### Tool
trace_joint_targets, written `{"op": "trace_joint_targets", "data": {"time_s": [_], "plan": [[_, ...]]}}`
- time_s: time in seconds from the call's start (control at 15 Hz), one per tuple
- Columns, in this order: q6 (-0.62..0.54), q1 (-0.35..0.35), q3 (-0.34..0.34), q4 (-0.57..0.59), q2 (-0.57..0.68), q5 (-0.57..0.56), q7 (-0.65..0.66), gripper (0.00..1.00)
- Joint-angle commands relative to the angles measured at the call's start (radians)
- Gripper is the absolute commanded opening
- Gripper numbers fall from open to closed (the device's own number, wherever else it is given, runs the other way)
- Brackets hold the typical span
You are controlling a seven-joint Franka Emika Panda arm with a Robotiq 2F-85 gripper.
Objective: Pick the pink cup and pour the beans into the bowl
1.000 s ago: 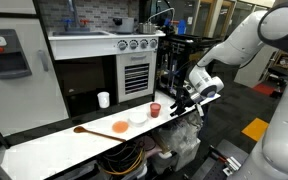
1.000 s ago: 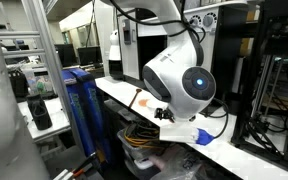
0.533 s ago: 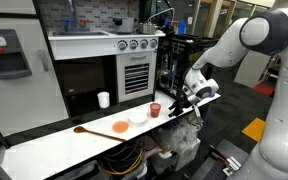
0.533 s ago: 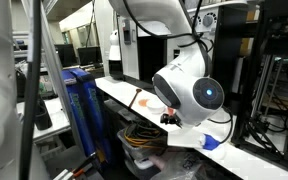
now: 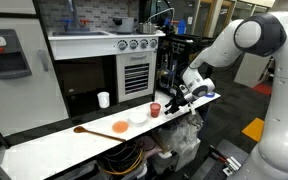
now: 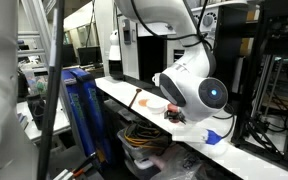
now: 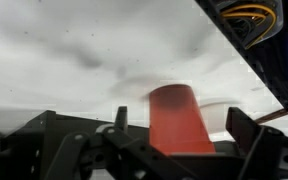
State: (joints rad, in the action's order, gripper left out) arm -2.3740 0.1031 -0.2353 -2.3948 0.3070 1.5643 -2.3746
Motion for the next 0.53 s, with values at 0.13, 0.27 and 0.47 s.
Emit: {"op": "trace_joint_targets", "data": {"time_s": [0.13, 0.27, 0.47], "plan": [[0.043, 0.022, 0.038, 0.05, 0.036, 0.032, -0.049, 1.0], [0.048, 0.02, 0.045, 0.06, 0.044, 0.03, -0.05, 1.0], [0.053, 0.017, 0.055, 0.071, 0.052, 0.029, -0.052, 1.0]]}}
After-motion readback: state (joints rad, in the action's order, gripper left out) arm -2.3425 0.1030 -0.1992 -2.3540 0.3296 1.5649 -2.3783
